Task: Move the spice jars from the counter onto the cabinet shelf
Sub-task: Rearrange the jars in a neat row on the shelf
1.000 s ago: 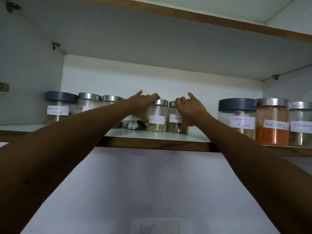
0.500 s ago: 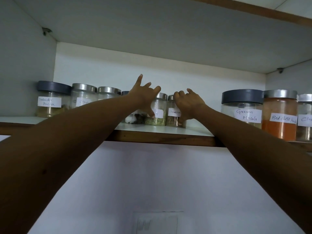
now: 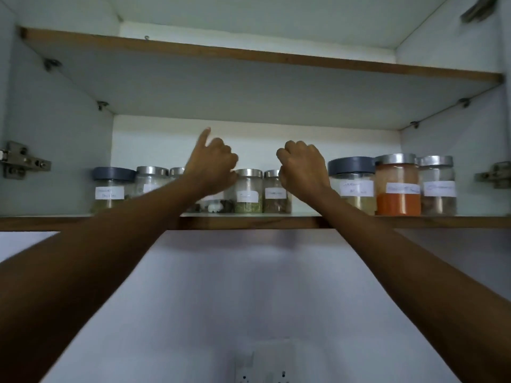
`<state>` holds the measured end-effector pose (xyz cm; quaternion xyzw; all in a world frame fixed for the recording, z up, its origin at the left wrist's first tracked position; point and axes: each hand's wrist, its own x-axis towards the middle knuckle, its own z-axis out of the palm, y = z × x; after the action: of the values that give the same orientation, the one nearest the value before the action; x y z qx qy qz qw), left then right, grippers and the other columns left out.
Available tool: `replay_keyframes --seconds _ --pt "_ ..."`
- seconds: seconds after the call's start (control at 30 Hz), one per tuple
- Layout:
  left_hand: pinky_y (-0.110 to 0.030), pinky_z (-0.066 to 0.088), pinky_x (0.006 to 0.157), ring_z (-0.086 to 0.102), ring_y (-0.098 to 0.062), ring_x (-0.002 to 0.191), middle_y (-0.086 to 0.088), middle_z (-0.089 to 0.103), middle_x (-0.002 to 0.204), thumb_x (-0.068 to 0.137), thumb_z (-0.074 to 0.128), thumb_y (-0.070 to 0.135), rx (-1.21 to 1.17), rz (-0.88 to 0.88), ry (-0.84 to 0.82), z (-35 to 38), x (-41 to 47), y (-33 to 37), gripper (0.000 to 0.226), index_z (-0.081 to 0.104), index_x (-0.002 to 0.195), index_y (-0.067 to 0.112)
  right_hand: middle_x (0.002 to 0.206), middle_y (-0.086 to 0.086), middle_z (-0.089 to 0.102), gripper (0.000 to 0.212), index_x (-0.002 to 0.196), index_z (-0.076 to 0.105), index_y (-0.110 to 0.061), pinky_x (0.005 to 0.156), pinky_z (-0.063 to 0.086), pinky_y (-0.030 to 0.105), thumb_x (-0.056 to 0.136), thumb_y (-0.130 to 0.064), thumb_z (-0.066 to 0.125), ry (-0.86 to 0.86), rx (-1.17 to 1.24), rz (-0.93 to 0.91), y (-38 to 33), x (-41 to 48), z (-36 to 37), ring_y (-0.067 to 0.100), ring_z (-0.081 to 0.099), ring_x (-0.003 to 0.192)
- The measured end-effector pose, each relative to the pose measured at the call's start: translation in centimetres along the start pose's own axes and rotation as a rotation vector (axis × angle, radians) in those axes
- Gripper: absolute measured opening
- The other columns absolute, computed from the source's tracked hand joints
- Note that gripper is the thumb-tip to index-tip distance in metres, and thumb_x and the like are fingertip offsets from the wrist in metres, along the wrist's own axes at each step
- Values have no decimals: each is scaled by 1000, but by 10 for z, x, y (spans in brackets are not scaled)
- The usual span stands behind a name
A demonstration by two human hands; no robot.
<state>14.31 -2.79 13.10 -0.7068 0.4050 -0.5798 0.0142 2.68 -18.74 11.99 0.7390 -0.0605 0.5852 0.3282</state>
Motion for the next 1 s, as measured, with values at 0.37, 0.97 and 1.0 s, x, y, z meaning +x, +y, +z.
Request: replay_keyframes --seconds 0.37,0.97,1.0 --pt "-43 12 113 61 -22 100 -1 70 98 90 48 28 -153 153 6 -78 -7 40 23 67 93 17 107 18 58 32 106 59 -2 78 42 43 83 -23 53 -263 -144 195 104 -59 -100 33 53 93" --pt "-37 33 105 30 -22 136 -4 26 153 73 77 34 -455 114 -259 -81 67 166 97 18 147 14 146 9 35 101 144 22 -16 111 0 53 65 -48 77 -656 86 84 208 -87 -91 26 26 137" --pt "-37 35 103 34 -23 133 -4 30 150 70 79 34 -467 105 -276 -79 71 169 99 20 147 14 140 8 41 96 141 26 -16 111 1 53 65 -46 77 -681 88 69 208 -84 -90 26 32 133"
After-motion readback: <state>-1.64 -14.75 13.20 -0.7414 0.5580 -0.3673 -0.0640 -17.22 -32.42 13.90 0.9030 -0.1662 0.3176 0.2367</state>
